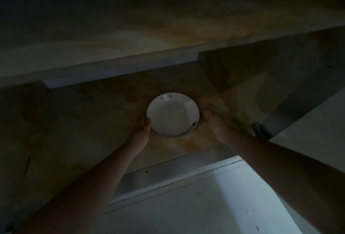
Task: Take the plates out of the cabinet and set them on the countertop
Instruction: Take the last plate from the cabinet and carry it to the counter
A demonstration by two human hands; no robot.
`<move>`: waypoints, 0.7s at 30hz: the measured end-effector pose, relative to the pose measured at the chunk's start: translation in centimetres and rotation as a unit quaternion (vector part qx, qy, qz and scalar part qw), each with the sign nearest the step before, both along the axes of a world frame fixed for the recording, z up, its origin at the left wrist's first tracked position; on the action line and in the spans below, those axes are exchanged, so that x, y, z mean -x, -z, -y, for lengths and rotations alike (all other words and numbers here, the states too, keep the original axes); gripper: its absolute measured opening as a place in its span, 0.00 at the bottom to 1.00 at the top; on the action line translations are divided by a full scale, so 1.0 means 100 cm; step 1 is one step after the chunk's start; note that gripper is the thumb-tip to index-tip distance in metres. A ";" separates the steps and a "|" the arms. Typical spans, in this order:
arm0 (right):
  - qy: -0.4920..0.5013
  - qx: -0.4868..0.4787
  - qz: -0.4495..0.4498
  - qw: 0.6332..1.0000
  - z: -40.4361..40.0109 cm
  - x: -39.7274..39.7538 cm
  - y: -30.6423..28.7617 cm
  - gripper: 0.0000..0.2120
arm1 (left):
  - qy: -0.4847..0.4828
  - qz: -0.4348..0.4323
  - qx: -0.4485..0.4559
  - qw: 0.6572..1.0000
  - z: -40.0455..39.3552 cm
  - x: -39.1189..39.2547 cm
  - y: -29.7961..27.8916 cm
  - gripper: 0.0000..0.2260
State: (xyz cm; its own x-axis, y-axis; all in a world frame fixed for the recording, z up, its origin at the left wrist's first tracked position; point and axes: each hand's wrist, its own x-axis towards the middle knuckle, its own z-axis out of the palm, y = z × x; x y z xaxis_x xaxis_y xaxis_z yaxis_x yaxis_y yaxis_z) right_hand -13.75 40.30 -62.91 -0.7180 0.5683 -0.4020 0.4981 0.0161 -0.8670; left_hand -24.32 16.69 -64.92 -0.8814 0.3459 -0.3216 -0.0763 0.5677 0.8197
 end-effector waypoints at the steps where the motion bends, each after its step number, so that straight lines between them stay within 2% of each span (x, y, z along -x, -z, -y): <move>1: 0.003 0.067 -0.015 0.998 0.001 0.003 0.001 0.30 | -0.045 0.025 -0.013 0.999 -0.001 0.003 0.003 0.25; 2: -0.003 0.131 -0.033 0.991 0.003 0.004 0.002 0.27 | -0.077 0.061 -0.041 0.994 -0.003 0.004 0.000 0.26; 4: 0.027 0.228 -0.069 0.971 0.002 0.004 0.006 0.23 | -0.081 0.160 -0.105 0.978 -0.006 0.006 -0.001 0.24; 7: 0.080 0.295 -0.101 0.947 -0.001 0.000 0.005 0.20 | -0.089 0.254 -0.188 0.945 -0.007 0.011 -0.002 0.25; 12: 0.070 0.317 -0.075 0.943 -0.004 -0.008 -0.003 0.19 | -0.132 0.308 -0.206 0.919 -0.002 0.024 -0.002 0.29; 16: 0.053 0.309 -0.041 0.949 -0.001 -0.015 -0.005 0.22 | -0.120 0.357 -0.220 0.900 0.009 0.021 -0.003 0.34; 21: 0.045 0.316 -0.019 0.947 0.006 -0.023 -0.005 0.23 | -0.112 0.377 -0.240 0.888 0.019 0.012 -0.007 0.34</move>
State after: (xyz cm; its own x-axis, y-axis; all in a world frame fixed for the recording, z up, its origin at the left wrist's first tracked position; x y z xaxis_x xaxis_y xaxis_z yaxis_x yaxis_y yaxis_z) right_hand -11.44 39.74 -62.42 -0.6985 0.2818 -0.6578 0.4414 -0.5539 -0.7059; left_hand -25.56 14.80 -64.25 -0.5433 0.4456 -0.7115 -0.7723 0.0672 0.6317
